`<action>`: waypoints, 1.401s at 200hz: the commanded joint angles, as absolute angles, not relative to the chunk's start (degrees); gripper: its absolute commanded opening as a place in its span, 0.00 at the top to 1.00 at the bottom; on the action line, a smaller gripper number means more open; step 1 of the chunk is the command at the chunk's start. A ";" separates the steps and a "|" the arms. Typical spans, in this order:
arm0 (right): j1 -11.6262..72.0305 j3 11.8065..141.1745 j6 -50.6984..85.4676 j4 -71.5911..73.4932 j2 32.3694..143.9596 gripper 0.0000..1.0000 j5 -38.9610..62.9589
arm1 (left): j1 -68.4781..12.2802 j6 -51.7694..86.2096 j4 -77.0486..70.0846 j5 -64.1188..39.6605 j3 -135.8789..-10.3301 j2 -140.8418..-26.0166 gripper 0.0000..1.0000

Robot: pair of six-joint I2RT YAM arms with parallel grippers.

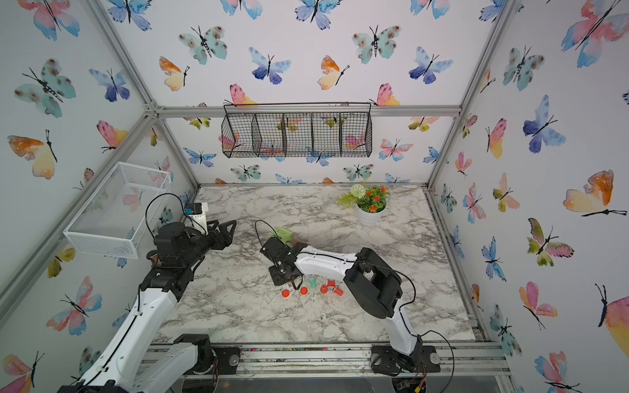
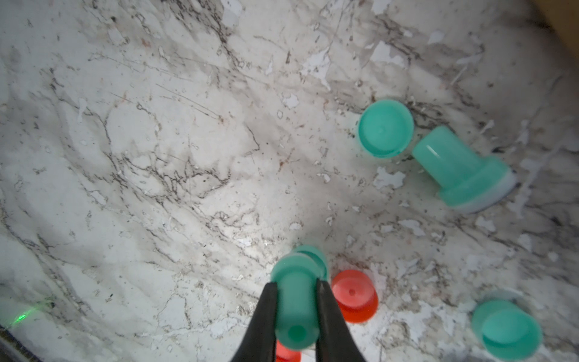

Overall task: Close the stamp cap
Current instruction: Close the cover of the stamp.

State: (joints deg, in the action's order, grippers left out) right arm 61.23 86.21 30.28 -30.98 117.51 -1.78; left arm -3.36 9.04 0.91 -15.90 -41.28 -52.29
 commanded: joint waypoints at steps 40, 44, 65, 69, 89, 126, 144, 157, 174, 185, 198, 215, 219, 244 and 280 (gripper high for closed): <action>61.70 86.68 29.62 -32.82 118.26 0.92 -2.65 | -2.81 8.99 0.84 -16.96 -40.61 -52.12 0.28; 61.70 86.70 29.62 -32.87 118.31 0.92 -2.59 | -2.75 9.04 0.81 -16.96 -40.63 -52.08 0.28; 61.70 86.48 29.62 -33.13 118.35 0.92 -2.68 | -2.81 9.03 0.81 -16.96 -40.61 -52.03 0.28; 61.70 86.43 29.62 -33.23 118.39 0.92 -2.65 | -2.80 9.03 0.79 -16.96 -40.61 -52.04 0.28; 61.70 86.24 29.52 -33.26 118.58 0.92 -2.53 | -2.81 8.97 0.84 -16.95 -40.61 -51.95 0.28; 61.70 86.53 29.31 -33.49 119.28 0.92 -2.45 | -2.73 8.97 0.84 -16.95 -40.52 -51.94 0.28; 61.70 86.55 29.27 -33.64 119.27 0.92 -2.60 | -2.74 8.96 0.79 -16.88 -40.52 -51.94 0.28; 61.70 86.56 29.20 -33.66 119.39 0.92 -2.69 | -2.76 9.03 0.79 -16.87 -40.52 -51.99 0.28; 61.73 86.57 29.10 -33.80 119.52 0.92 -2.76 | -2.72 8.98 0.85 -16.87 -40.54 -51.94 0.28; 61.75 86.57 29.10 -33.88 119.51 0.92 -2.95 | -2.72 8.97 0.83 -16.87 -40.52 -51.94 0.28; 61.79 86.66 29.09 -33.93 119.52 0.92 -3.06 | -2.72 8.99 0.86 -16.88 -40.52 -51.94 0.28; 61.79 86.82 29.05 -33.96 119.51 0.92 -3.38 | -2.70 8.99 0.87 -16.87 -40.53 -51.94 0.28; 61.79 86.84 29.01 -34.06 119.61 0.92 -3.60 | -2.71 8.97 0.80 -16.87 -40.53 -51.96 0.28; 61.92 87.04 28.71 -34.19 120.19 0.92 -4.51 | -2.72 8.97 0.80 -16.87 -40.52 -51.86 0.28; 62.55 87.36 28.09 -34.96 121.89 0.92 -6.04 | -2.72 9.02 0.81 -16.80 -40.52 -51.86 0.28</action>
State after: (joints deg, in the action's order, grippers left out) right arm 61.73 86.74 29.04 -32.56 118.89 -3.84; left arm -3.05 9.04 0.91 -15.99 -41.28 -52.29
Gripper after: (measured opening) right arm 0.197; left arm 0.715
